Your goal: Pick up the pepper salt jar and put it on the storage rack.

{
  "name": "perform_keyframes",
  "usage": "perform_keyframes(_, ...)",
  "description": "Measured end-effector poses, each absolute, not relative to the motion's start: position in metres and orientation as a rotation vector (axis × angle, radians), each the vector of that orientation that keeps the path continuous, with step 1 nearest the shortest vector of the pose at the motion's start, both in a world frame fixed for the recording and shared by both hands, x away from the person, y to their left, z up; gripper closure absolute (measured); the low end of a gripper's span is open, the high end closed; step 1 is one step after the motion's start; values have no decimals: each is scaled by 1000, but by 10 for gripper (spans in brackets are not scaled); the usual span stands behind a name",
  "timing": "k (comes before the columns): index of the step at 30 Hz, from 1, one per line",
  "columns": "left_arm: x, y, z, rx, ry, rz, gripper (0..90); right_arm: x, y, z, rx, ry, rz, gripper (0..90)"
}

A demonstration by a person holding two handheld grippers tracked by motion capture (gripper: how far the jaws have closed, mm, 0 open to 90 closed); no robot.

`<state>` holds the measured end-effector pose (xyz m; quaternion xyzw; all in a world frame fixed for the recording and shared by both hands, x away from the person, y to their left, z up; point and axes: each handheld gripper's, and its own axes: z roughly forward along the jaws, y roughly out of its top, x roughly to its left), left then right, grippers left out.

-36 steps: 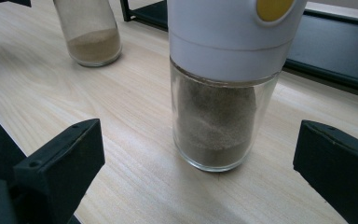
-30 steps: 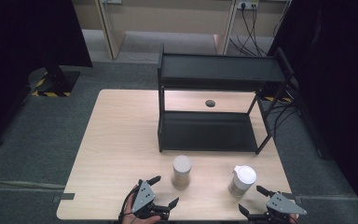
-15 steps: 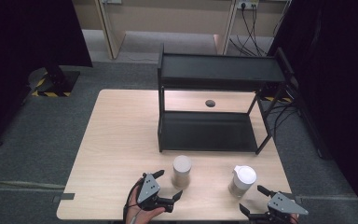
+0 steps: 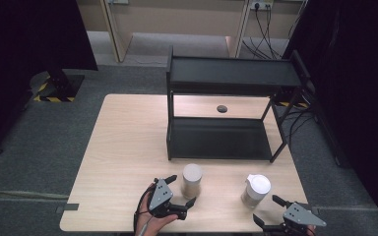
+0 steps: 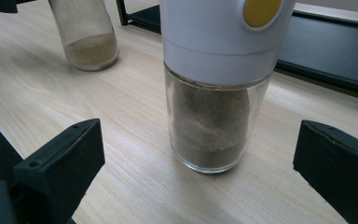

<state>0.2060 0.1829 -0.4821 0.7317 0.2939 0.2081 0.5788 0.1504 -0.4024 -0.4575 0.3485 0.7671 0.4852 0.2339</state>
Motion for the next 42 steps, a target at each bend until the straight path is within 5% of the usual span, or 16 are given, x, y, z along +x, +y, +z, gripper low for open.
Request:
perform_keyframes(16, 231, 162, -473, 1720, 682, 475, 70, 149, -404, -458, 951, 2098, 1346, 24)
perform_keyframes(30, 243, 158, -472, 1765, 678, 488, 337, 149, -405, -458, 947, 2093, 1355, 25)
perform_keyframes(42, 234, 159, -464, 1719, 695, 490, 351, 149, -406, -459, 949, 2084, 1363, 27)
